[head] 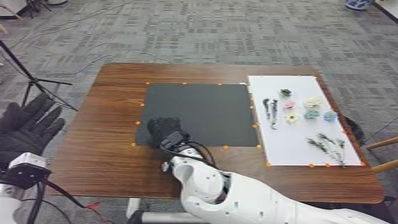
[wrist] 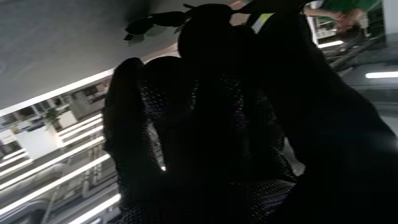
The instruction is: Arrange flowers
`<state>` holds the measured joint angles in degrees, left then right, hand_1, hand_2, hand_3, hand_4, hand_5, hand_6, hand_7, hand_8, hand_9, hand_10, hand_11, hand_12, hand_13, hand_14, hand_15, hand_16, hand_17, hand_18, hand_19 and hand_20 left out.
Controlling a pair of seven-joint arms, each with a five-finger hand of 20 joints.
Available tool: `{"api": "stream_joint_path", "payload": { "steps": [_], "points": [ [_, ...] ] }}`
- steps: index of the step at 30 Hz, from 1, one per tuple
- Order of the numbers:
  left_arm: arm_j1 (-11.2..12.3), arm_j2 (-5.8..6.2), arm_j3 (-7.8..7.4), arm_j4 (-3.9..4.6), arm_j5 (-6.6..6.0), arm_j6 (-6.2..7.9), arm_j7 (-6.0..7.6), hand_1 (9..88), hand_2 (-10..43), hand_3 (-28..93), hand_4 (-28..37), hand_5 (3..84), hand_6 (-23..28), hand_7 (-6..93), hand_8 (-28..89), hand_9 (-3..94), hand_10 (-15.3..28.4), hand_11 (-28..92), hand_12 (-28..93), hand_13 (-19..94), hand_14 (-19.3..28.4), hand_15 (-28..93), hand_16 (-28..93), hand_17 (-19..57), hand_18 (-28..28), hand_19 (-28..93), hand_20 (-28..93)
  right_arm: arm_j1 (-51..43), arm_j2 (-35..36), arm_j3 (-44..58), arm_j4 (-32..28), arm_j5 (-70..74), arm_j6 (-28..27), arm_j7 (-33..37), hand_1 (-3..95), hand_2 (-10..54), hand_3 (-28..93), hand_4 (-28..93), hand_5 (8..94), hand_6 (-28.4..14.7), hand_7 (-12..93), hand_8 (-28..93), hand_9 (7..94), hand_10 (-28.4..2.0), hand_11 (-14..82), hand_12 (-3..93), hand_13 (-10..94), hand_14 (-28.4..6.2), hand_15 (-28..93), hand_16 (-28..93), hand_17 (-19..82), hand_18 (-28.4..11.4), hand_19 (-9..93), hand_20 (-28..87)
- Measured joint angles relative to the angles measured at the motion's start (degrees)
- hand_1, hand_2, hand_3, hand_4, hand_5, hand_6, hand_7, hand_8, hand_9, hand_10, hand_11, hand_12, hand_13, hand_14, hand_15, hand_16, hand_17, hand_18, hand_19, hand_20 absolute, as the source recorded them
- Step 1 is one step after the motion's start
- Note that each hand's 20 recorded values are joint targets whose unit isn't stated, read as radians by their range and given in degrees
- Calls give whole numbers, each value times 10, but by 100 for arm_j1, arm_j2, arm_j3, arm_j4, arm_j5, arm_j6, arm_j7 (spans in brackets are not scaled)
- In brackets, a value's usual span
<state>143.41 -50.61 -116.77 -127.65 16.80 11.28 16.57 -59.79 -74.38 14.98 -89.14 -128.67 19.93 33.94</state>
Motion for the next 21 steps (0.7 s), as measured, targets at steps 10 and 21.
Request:
{"api": "stream_joint_path", "payload": {
  "steps": [10,21],
  "points": [
    [-11,17,9,0,0,-28,-14,241,138,671,-283,347,60,65,-55,273,98,58,142,205,103,105,-5,-30,97,114,113,439,3,-342,395,-18,666,48,614,-95,708,-283,680,32,669,126,889,-55,223,563,705,-83,560,554,295,-261,738,401],
    [-60,32,10,3,4,-91,-33,242,138,671,-283,347,61,64,-55,273,98,58,142,205,103,106,-4,-30,98,115,113,1085,152,-1047,706,-39,992,-807,574,-95,702,-283,647,40,673,108,852,-60,232,558,668,-95,577,535,268,-239,712,395]
  ]
}}
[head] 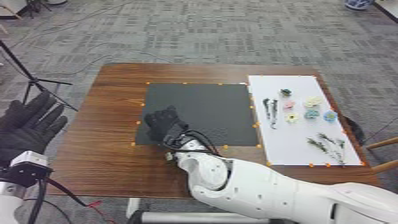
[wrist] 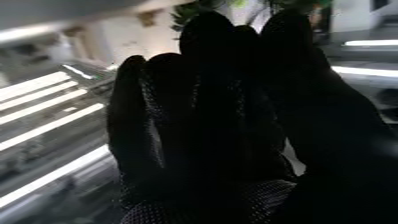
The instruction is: Arrange flowers
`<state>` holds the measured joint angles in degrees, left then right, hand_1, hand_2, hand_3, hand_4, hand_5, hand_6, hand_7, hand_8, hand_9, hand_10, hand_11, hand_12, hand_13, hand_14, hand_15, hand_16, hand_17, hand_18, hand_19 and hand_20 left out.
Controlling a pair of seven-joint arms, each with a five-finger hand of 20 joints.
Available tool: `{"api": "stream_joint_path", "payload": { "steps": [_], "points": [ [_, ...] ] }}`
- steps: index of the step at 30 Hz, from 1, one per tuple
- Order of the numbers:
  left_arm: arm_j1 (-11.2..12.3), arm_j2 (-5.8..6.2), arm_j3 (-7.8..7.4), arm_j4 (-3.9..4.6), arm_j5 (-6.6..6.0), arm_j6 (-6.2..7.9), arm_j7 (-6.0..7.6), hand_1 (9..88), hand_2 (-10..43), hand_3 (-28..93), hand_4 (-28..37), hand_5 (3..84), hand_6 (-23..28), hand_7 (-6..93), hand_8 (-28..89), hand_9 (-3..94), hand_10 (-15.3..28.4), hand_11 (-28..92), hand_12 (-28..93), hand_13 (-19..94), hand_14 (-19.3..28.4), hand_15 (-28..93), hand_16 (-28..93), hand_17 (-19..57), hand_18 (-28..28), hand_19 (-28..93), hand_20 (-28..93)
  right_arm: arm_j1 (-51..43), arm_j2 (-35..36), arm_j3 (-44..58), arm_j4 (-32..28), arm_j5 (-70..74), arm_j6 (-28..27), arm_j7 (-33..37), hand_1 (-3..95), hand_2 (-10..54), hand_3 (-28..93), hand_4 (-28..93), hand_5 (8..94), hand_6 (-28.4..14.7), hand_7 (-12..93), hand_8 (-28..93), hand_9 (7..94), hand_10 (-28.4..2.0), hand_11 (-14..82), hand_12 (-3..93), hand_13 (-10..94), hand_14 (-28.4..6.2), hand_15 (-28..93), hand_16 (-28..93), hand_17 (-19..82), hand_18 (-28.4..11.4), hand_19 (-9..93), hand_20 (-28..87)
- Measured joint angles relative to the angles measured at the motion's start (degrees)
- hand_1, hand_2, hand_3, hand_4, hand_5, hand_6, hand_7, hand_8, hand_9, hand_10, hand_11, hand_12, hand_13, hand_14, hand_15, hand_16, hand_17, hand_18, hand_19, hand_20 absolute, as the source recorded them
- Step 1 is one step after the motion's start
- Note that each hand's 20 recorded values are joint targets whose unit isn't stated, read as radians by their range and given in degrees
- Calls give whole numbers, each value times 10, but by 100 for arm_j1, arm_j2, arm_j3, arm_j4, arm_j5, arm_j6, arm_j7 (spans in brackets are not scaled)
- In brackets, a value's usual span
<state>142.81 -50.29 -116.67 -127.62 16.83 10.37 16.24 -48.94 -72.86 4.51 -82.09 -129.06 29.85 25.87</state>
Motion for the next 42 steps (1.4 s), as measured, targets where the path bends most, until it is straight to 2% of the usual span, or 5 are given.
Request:
{"api": "stream_joint_path", "payload": {
  "steps": [12,21,26,34,42],
  "points": [
    [-37,31,-1,1,-1,2,7,246,134,672,-283,346,62,66,-54,271,99,60,145,201,111,114,-1,-31,98,116,113,-250,13,539,-14,-511,-791,106,429,-85,723,-254,585,-14,562,97,716,-131,394,375,580,-160,675,400,232,-261,715,377],
    [163,-3,-144,-15,-145,11,128,244,138,667,-283,346,62,67,-54,270,100,59,146,201,112,118,-1,-31,98,117,113,-524,416,1216,-1469,188,-2404,445,246,205,796,-179,662,-26,194,-123,666,-194,433,356,515,-229,733,454,190,-279,709,404],
    [299,-51,-212,-34,-248,12,214,243,139,667,-283,346,63,67,-54,271,101,60,146,202,112,119,-1,-32,99,118,113,-635,547,1558,-2155,698,-3116,313,206,255,746,-173,641,-21,156,-111,605,-219,454,391,456,-251,747,480,159,-281,694,424],
    [363,-59,-204,-40,-265,22,245,243,139,668,-283,348,64,67,-54,271,101,61,147,203,113,121,0,-32,99,119,113,-850,569,1955,-2705,770,-4569,51,199,257,743,-165,571,-23,125,-103,622,-217,349,306,449,-249,740,449,150,-281,681,431],
    [238,-29,-68,-18,-267,76,234,242,139,669,-283,348,63,68,-55,271,102,62,146,204,114,122,1,-33,100,122,114,-859,359,1879,-2413,673,-4692,-53,202,254,749,-160,554,-24,114,-104,631,-204,293,263,454,-244,743,427,149,-281,684,443]
  ]
}}
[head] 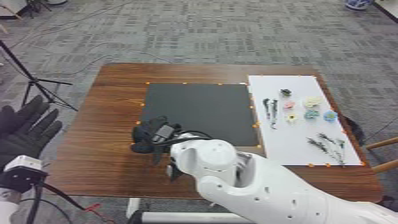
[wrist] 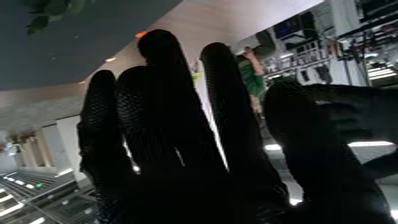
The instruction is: Arrange flowers
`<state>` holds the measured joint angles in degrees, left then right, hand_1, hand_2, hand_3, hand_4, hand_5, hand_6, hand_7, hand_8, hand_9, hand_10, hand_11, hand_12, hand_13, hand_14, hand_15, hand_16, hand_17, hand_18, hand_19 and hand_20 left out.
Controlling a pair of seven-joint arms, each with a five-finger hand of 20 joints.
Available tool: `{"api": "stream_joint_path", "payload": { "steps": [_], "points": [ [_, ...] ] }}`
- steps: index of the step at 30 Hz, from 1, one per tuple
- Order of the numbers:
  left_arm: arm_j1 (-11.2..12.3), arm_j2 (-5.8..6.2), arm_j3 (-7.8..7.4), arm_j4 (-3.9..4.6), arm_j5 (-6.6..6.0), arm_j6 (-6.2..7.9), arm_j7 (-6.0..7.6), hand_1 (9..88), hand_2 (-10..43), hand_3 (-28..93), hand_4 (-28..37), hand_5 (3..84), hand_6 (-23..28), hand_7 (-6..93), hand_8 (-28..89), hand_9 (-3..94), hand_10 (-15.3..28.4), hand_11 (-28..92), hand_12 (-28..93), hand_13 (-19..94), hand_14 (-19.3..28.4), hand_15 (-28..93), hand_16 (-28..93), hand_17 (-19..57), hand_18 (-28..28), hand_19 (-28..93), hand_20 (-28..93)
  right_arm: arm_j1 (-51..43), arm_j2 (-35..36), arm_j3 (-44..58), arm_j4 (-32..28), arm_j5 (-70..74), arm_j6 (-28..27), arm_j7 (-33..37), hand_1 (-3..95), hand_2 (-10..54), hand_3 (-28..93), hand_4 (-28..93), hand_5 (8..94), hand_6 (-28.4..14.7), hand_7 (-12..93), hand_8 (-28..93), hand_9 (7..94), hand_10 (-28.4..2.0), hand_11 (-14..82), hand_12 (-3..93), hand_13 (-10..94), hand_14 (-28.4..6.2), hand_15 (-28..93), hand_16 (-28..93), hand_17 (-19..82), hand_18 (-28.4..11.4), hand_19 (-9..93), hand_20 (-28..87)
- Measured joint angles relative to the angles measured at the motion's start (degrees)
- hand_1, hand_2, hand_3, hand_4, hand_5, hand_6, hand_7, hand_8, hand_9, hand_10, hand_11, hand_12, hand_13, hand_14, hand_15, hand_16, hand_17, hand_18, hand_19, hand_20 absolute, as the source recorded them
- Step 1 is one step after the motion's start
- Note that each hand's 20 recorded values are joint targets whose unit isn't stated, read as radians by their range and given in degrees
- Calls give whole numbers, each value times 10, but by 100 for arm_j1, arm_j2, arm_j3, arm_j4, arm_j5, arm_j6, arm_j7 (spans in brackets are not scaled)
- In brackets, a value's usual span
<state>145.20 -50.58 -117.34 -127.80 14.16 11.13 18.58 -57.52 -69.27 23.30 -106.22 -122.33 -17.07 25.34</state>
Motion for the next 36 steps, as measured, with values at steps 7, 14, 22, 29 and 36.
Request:
{"api": "stream_joint_path", "payload": {
  "steps": [7,14,22,29,36],
  "points": [
    [-176,25,63,33,15,10,-91,242,139,671,-283,348,64,68,-54,271,101,62,147,204,114,123,1,-33,101,123,113,-175,-262,146,183,-241,-515,-20,209,243,749,-157,563,-18,117,-109,617,-208,294,263,448,-245,745,427,143,-282,687,453],
    [-175,21,42,31,26,8,-128,242,138,671,-283,347,63,68,-54,271,100,61,147,205,114,124,2,-34,102,125,114,-229,-312,66,225,-295,-964,18,217,232,751,-155,580,-51,104,-109,596,-211,228,224,451,-247,749,406,145,-283,686,457],
    [-177,21,42,30,36,7,-131,242,138,672,-283,348,63,68,-54,271,100,62,147,205,115,124,2,-34,103,125,114,-232,-374,2,434,-360,-917,220,217,221,753,-157,615,-107,81,-104,594,-217,195,195,459,-249,751,384,152,-284,689,459],
    [-174,21,46,29,29,6,-107,242,137,670,-283,348,64,67,-55,271,101,61,147,205,113,121,1,-34,103,123,113,-179,-392,-72,442,-448,-919,353,218,217,752,-159,631,-129,69,-104,593,-238,181,187,467,-252,751,372,161,-284,692,464],
    [-173,21,48,29,18,0,-73,241,137,671,-283,348,63,67,-54,272,101,61,147,206,112,120,2,-33,102,121,113,-143,-421,-98,470,-509,-922,551,219,217,751,-159,634,-141,62,-99,585,-248,166,179,465,-256,751,355,166,-284,690,467]
  ]
}}
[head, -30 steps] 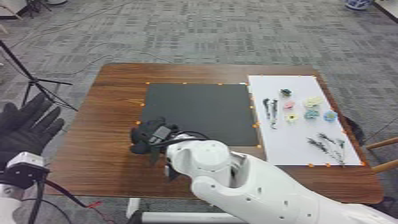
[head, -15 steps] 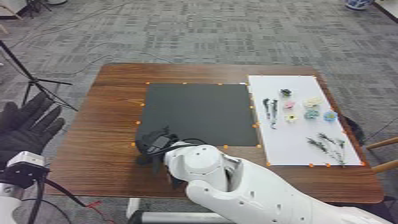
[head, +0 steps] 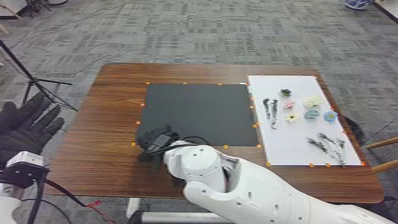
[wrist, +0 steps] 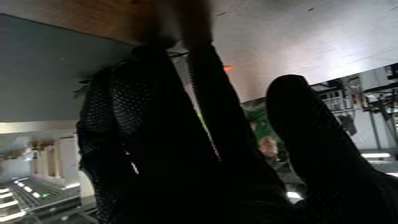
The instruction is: Arrange flowers
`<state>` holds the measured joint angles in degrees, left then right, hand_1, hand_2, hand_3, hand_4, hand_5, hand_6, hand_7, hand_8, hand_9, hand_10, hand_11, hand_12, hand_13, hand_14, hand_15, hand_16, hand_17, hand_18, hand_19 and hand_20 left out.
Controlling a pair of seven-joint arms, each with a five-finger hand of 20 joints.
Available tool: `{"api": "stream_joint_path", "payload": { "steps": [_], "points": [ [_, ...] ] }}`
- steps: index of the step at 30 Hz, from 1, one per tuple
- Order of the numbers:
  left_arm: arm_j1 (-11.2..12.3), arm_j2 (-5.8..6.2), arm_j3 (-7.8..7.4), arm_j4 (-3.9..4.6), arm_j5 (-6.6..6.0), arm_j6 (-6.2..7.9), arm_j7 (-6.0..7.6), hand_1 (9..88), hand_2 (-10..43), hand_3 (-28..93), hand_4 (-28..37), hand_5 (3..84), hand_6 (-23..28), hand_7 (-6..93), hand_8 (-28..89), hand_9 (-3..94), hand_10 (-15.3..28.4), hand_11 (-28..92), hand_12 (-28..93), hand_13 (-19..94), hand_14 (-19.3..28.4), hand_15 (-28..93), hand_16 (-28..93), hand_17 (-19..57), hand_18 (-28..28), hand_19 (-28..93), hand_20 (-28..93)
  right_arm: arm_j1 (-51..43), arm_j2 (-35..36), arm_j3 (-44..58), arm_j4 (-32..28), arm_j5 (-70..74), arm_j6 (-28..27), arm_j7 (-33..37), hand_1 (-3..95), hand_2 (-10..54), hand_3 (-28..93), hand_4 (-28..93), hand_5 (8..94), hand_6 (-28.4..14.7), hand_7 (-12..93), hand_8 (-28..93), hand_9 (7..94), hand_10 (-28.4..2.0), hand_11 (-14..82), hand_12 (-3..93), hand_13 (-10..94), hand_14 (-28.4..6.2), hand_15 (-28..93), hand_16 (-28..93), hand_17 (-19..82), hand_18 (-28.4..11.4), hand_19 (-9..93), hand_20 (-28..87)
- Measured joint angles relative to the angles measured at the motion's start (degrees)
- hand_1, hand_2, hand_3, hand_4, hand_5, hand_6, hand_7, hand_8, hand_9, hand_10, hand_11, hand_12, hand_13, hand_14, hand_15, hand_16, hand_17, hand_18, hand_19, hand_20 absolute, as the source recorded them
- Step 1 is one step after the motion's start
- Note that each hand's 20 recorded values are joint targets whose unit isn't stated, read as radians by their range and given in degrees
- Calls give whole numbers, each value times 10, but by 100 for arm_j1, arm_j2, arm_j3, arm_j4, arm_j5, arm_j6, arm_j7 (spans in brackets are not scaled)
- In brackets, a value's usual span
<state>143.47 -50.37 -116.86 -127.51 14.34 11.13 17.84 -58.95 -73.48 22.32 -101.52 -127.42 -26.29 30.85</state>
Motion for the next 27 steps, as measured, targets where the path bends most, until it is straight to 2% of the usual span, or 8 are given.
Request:
{"api": "stream_joint_path", "payload": {
  "steps": [7,16,22,27],
  "points": [
    [-6,0,7,0,0,-1,0,242,137,671,-283,348,64,68,-54,272,101,60,147,206,112,120,2,-33,102,121,113,59,-65,-10,95,-32,11,179,215,218,749,-159,623,-154,57,-97,574,-257,165,181,459,-260,752,348,166,-284,689,471],
    [-22,1,34,1,-4,-1,1,242,137,671,-283,348,64,67,-54,272,101,61,147,206,113,121,2,-33,102,121,114,76,-177,107,320,-24,1,267,216,216,748,-163,616,-147,61,-92,565,-254,172,182,453,-261,754,340,164,-284,685,472],
    [-23,7,41,1,-7,1,3,243,137,671,-283,348,63,68,-54,272,100,62,147,205,113,122,3,-33,102,121,114,73,-188,228,359,-15,-21,297,216,213,736,-168,594,-99,97,-85,567,-254,178,185,454,-262,753,337,164,-284,683,472],
    [-21,0,39,0,-7,0,3,243,138,670,-283,348,63,68,-54,272,100,62,147,204,116,124,4,-33,102,122,114,72,-163,261,333,-10,-45,329,212,174,729,-166,557,-70,115,-94,581,-257,198,201,458,-267,752,344,167,-284,681,478]
  ]
}}
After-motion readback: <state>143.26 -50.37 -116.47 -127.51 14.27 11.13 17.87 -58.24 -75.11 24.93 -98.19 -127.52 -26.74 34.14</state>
